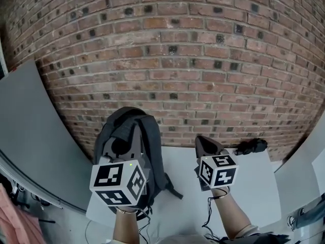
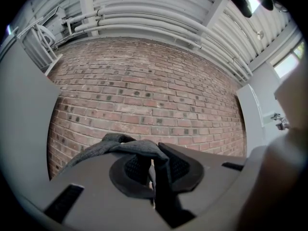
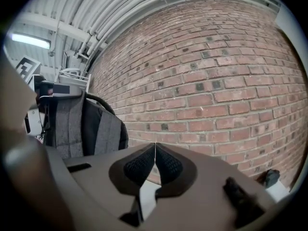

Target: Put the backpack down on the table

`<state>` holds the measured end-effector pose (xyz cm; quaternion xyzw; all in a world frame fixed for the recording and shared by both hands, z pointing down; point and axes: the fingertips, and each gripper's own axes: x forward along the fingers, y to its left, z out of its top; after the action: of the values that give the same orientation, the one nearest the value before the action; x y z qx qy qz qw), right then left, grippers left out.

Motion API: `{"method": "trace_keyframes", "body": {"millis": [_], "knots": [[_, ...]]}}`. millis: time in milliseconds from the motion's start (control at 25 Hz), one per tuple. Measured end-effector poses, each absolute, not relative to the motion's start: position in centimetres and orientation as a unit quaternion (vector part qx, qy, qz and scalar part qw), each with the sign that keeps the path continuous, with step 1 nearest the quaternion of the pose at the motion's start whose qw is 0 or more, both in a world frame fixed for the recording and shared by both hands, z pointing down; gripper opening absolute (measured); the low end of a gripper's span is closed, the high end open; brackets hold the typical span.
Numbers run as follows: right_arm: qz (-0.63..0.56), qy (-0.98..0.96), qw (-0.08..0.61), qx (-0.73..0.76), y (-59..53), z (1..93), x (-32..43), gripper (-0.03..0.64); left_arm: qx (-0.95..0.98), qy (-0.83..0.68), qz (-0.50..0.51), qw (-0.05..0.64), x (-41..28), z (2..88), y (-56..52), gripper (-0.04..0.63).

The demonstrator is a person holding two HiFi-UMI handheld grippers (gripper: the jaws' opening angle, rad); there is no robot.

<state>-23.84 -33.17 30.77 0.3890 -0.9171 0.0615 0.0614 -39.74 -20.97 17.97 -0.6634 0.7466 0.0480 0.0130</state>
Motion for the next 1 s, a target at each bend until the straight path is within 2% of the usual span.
{"method": "trace_keyframes", "body": {"millis": [240,400,520,1000], "knots": [[0.066,-0.918,0.071,0.384,-33.6,31.5,-26.2,0.031,-0.646,0.762,0.037,0.020,-42.3,18.7,-21.8,0.054],[0.071,-0.917,0.092,0.382,-33.7,33.1,-26.7,0.031,-0.651,0.758,0.032,-0.013,-42.1,22.1,-23.1,0.054],[0.074,-0.914,0.107,0.384,-33.8,34.4,-26.3,0.031,-0.649,0.760,0.034,-0.013,-42.0,23.2,-23.2,0.054],[0.092,-0.912,0.116,0.383,-32.8,36.1,-23.0,0.031,-0.652,0.757,0.025,-0.036,-37.2,25.3,-23.2,0.055]]}}
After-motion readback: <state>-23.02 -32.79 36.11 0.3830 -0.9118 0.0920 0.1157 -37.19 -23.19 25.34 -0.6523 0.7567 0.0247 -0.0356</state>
